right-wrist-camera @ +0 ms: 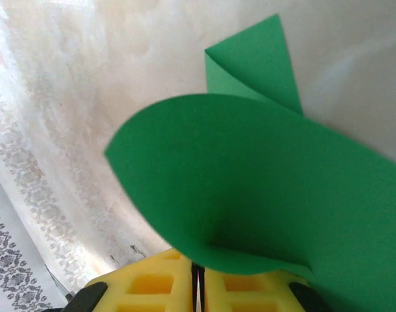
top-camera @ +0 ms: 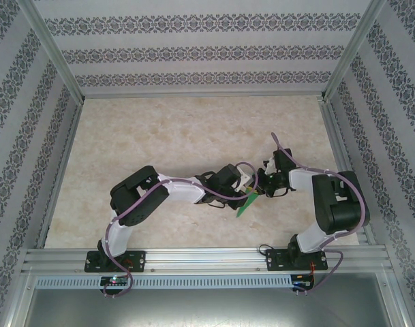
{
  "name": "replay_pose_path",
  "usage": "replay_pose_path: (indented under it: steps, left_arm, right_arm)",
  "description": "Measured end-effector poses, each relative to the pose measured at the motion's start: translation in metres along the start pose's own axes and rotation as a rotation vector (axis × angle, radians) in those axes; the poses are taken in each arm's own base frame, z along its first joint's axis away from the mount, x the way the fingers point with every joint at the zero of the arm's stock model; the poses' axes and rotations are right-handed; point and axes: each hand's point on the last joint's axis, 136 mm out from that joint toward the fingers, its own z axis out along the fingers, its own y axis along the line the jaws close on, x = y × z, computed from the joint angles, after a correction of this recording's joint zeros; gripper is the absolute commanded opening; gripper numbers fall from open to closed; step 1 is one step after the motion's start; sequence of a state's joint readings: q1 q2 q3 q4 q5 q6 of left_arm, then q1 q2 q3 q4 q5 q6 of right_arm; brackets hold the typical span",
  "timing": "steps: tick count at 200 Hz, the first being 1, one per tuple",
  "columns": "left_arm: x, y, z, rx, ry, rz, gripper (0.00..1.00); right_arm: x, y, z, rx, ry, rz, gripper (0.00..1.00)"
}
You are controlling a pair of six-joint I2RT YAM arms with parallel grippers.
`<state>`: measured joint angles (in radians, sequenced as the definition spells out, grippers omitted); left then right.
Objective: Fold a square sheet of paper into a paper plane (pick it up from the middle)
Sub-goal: Fold the wing for the fifth time at the center of the table.
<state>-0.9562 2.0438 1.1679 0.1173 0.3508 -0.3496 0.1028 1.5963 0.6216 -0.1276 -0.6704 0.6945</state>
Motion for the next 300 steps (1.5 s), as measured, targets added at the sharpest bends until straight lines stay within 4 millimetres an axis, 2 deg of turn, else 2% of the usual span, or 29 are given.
replay_pose_path:
  steps: [150,181,222,300]
  left_arm:
    - [0.007,0.008,-0.003,-0.034,-0.022,0.06,0.0]
    - [0.007,0.008,-0.003,-0.043,-0.024,0.069,0.0]
    - [0.008,0.008,-0.005,-0.048,-0.023,0.078,0.0]
    - [0.011,0.012,-0.008,-0.065,-0.022,0.09,0.0]
  right_arm:
    - [-0.011,0.009,0.005,-0.029,0.081,0.05,0.12]
    - [-0.018,0.011,0.005,-0.022,0.065,0.047,0.12]
    - [-0.041,0.01,0.003,-0.004,-0.005,0.039,0.12]
    - [-0.048,0.012,0.004,0.002,0.001,0.049,0.11]
